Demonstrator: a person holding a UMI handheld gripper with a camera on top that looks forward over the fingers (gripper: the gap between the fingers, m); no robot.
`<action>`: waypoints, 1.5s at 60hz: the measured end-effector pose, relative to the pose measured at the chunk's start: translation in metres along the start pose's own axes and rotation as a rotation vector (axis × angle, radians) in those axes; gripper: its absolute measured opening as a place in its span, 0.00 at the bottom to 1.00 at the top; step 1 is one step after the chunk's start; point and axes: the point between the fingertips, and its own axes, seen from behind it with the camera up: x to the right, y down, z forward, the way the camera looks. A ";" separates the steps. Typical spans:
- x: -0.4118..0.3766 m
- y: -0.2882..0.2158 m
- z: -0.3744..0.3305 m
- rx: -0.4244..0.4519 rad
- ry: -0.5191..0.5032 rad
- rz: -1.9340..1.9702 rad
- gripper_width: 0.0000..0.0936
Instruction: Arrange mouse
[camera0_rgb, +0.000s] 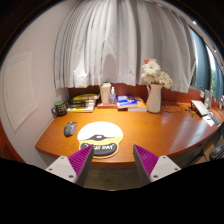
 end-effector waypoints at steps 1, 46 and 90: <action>-0.008 0.007 0.005 -0.009 -0.010 -0.001 0.84; -0.250 0.022 0.238 -0.232 -0.131 -0.094 0.84; -0.264 -0.023 0.274 -0.287 -0.148 -0.087 0.38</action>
